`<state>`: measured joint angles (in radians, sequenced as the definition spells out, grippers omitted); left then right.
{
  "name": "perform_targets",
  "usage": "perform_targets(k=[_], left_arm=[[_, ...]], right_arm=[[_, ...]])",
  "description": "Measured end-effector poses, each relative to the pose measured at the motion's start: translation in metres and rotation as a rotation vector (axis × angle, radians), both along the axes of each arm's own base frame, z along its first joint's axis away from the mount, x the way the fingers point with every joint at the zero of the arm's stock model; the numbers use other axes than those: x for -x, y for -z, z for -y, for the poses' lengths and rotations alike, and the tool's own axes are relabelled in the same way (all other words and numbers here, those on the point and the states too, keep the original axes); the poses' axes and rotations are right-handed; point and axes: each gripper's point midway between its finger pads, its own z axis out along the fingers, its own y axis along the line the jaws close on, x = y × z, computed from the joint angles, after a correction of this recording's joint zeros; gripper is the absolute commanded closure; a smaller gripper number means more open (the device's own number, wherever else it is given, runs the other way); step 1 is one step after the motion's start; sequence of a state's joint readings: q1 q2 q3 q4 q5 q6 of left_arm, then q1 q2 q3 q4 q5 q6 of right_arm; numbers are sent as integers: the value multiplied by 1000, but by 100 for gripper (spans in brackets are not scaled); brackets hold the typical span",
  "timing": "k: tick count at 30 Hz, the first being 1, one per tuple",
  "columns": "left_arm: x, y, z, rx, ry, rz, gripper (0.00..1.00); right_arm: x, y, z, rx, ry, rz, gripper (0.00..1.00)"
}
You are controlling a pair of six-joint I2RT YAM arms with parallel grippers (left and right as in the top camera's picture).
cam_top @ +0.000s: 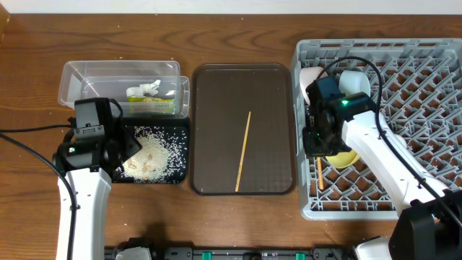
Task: Sort waste into correct bins and load items into the dishwasher rack
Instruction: 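Carry the chopstick to the rack's left edge and drop it in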
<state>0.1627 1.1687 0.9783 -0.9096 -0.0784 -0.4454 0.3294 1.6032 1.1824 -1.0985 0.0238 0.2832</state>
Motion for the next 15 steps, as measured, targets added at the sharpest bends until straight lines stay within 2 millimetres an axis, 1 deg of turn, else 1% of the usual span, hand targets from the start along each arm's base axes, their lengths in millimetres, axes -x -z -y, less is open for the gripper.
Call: perform_targets(k=[1, 2, 7, 11, 13, 15], left_arm=[[0, 0, 0, 0, 0, 0, 35], [0, 0, 0, 0, 0, 0, 35], [0, 0, 0, 0, 0, 0, 35], [0, 0, 0, 1, 0, 0, 35], [0, 0, 0, 0, 0, 0, 35], [0, 0, 0, 0, 0, 0, 35]], right_arm=[[-3, 0, -1, -4, -2, 10, 54], [-4, 0, -1, -5, -5, 17, 52], [-9, -5, 1, 3, 0, 43, 51], [-10, -7, 2, 5, 0, 41, 47], [-19, -17, -5, -24, -10, 76, 45], [-36, -32, -18, -78, -28, 141, 40]])
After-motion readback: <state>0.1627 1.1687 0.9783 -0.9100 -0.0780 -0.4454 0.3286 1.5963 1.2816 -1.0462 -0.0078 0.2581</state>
